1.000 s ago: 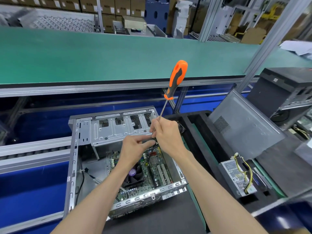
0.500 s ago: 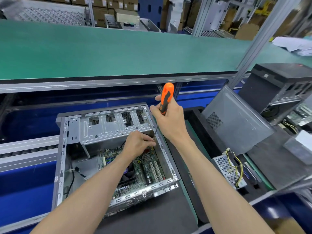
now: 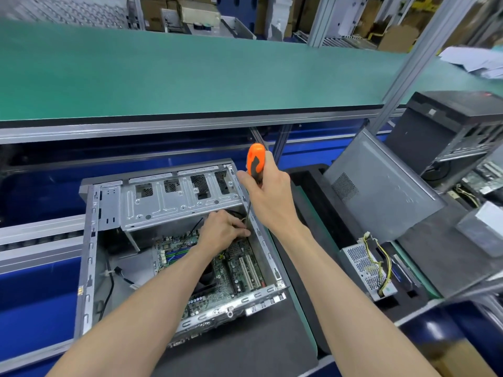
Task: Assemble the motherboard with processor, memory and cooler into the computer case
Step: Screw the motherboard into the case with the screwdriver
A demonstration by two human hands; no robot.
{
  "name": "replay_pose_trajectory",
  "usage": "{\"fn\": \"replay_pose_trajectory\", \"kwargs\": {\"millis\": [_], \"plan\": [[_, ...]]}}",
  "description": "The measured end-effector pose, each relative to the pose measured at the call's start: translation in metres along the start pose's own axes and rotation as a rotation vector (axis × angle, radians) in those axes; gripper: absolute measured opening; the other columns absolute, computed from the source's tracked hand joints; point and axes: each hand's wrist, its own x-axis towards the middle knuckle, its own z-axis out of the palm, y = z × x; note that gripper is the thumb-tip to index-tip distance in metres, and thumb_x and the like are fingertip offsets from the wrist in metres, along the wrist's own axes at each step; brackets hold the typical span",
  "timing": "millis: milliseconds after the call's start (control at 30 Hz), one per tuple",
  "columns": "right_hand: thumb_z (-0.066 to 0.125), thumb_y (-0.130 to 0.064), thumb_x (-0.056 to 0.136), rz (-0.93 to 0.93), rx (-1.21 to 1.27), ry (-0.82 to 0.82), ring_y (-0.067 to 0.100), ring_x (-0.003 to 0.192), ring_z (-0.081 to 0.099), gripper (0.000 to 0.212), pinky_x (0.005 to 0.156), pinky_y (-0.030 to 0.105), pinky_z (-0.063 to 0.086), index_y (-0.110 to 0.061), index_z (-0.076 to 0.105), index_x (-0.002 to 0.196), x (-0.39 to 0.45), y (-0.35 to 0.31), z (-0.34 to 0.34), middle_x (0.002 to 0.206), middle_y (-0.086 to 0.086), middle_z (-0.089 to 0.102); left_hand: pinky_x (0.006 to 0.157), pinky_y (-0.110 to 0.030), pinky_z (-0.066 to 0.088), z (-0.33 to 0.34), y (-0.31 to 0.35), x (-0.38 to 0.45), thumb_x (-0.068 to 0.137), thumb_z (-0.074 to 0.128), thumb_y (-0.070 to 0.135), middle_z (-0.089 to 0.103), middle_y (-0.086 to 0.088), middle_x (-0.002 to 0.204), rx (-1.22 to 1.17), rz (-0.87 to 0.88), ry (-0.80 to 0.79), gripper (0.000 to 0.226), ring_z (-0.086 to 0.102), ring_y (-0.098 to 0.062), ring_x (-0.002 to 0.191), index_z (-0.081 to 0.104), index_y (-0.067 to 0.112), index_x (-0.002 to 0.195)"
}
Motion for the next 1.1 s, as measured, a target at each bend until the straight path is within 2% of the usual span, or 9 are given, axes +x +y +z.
{"fn": "replay_pose_trajectory", "kwargs": {"millis": [133,267,467,567,667,767,867,967,1100], "plan": [[0.063,-0.025,0.096,0.003,-0.015,-0.005,0.009,0.047,0.037,0.029,0.047,0.017,0.03,-0.015,0.038,0.086,-0.003,0.005,0.001,0.059,-0.009,0.038,0.069,-0.036,0.052,0.004,-0.002,0.004,0.069,0.085,0.045,0.073,0.013,0.075,0.022,-0.023,-0.01,0.018,0.064,-0.016,0.075,0.082,0.033,0.082],[0.063,-0.026,0.096,0.011,-0.021,-0.005,0.01,0.048,0.036,0.03,0.046,0.02,0.03,-0.014,0.037,0.087,-0.005,0.01,0.003,0.06,-0.009,0.038,0.069,-0.033,0.05,0.007,-0.005,0.008,0.07,0.085,0.044,0.067,0.018,0.068,0.037,-0.011,-0.022,0.018,0.061,-0.015,0.074,0.082,0.032,0.082],[0.062,-0.028,0.096,0.033,-0.024,-0.002,0.01,0.049,0.037,0.029,0.047,0.024,0.033,-0.014,0.038,0.088,-0.004,0.012,0.005,0.061,-0.008,0.04,0.072,-0.032,0.049,0.008,-0.008,0.009,0.07,0.085,0.044,0.068,0.02,0.073,0.032,-0.012,-0.026,0.018,0.063,-0.014,0.079,0.082,0.031,0.082],[0.063,-0.029,0.095,0.044,-0.008,0.009,0.014,0.049,0.037,0.031,0.048,0.03,0.035,-0.012,0.039,0.086,-0.004,0.011,0.003,0.062,0.0,0.043,0.072,-0.032,0.05,0.008,-0.008,0.009,0.07,0.086,0.044,0.071,0.016,0.077,0.02,-0.024,-0.031,0.02,0.063,-0.015,0.079,0.082,0.031,0.084],[0.065,-0.028,0.094,0.042,-0.048,-0.003,0.012,0.048,0.037,0.033,0.046,0.025,0.033,-0.015,0.037,0.085,-0.003,0.009,0.002,0.059,-0.003,0.042,0.072,-0.033,0.051,0.01,-0.009,0.008,0.07,0.086,0.044,0.071,0.015,0.077,0.023,-0.029,-0.032,0.02,0.064,-0.015,0.079,0.082,0.031,0.084],[0.069,-0.03,0.091,0.006,-0.174,-0.037,0.011,0.052,0.047,0.033,0.049,0.03,0.04,-0.021,0.038,0.098,0.001,0.004,-0.003,0.065,-0.006,0.049,0.072,-0.034,0.051,0.011,-0.01,0.008,0.071,0.085,0.044,0.072,0.013,0.078,0.031,-0.028,-0.028,0.019,0.064,-0.016,0.079,0.081,0.031,0.083],[0.071,-0.025,0.082,-0.125,-0.332,-0.015,0.015,0.071,0.052,0.045,0.052,0.032,0.043,-0.027,0.042,0.117,0.006,-0.008,-0.012,0.082,-0.011,0.054,0.073,-0.036,0.053,0.012,-0.011,0.009,0.072,0.084,0.045,0.074,0.009,0.082,0.065,-0.029,-0.036,0.019,0.064,-0.02,0.082,0.081,0.033,0.085],[0.069,-0.014,0.076,-0.26,-0.513,-0.046,0.019,0.07,0.043,0.034,0.051,0.034,0.043,-0.021,0.046,0.099,0.014,-0.018,-0.019,0.074,-0.01,0.044,0.079,-0.039,0.053,0.014,-0.01,0.009,0.072,0.083,0.047,0.075,0.007,0.089,0.094,-0.046,-0.036,0.021,0.064,-0.022,0.089,0.08,0.034,0.088],[0.067,-0.027,0.087,-0.2,-0.81,-0.111,0.033,0.064,0.048,0.033,0.054,0.036,0.04,-0.021,0.034,0.09,0.024,-0.027,-0.023,0.068,0.001,0.046,0.085,-0.041,0.054,0.017,-0.01,0.009,0.073,0.082,0.047,0.076,0.006,0.103,0.128,-0.07,-0.041,0.023,0.065,-0.023,0.1,0.079,0.035,0.092]]}}
